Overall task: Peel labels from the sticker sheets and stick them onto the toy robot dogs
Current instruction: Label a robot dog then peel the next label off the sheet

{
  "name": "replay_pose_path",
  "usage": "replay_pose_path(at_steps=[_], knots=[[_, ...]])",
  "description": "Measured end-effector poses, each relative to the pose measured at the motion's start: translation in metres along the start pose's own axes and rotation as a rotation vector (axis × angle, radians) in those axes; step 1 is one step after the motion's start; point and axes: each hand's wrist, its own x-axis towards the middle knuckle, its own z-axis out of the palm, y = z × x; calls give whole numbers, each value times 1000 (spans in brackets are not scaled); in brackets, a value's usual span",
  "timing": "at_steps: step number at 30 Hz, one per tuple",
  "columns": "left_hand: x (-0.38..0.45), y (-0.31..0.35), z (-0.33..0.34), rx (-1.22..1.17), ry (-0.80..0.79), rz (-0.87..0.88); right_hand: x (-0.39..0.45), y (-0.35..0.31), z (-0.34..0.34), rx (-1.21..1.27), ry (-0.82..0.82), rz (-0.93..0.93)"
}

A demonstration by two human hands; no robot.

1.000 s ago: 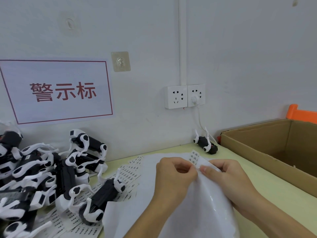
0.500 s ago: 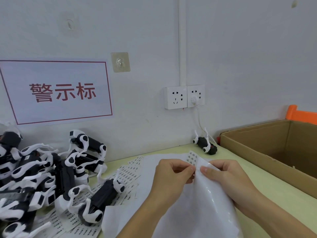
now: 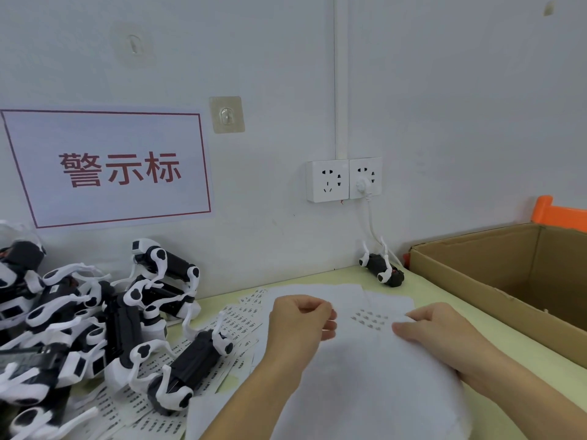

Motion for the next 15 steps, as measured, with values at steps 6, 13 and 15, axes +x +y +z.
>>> replay_pose_path(at_steps=[6,13,15], knots=[[5,-3,-3,-108,21,-11,8,7,1,-566,372,-93],[1,-6,-2,265,61,455,-9,-13,16,445,-224,69],[1,-10,-5,350,61,590,-14,-20,19,540,-317,133]])
